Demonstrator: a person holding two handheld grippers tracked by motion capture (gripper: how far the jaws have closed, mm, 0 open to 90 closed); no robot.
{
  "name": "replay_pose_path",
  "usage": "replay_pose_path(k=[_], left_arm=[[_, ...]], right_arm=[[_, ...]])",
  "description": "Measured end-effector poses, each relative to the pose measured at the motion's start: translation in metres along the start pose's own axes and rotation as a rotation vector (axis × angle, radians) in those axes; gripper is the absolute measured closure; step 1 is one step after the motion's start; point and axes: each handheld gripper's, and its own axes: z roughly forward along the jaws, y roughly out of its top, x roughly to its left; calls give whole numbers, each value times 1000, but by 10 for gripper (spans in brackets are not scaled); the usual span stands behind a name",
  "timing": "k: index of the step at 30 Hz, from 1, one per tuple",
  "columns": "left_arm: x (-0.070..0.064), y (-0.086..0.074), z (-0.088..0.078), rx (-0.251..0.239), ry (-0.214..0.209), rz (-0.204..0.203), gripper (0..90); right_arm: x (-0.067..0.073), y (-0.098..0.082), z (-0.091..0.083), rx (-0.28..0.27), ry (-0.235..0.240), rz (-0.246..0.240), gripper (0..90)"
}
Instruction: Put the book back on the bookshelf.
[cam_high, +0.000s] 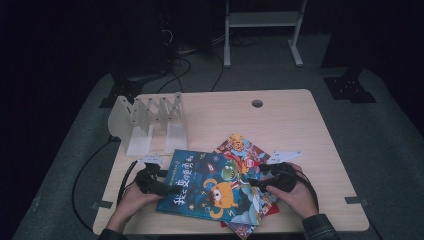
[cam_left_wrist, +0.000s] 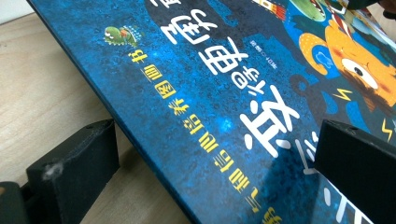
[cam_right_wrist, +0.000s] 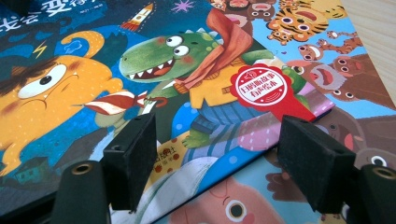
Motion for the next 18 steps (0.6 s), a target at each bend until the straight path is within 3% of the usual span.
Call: replay_pose_path(k=[5,18], left_arm=[[-3,2,7,6,-31,-4,0],[-1,4,13,14,-59,-36,0]], right_arm=[[0,0,0,1,-2,-1,275],[2,-2,-3,6,21,-17,275]])
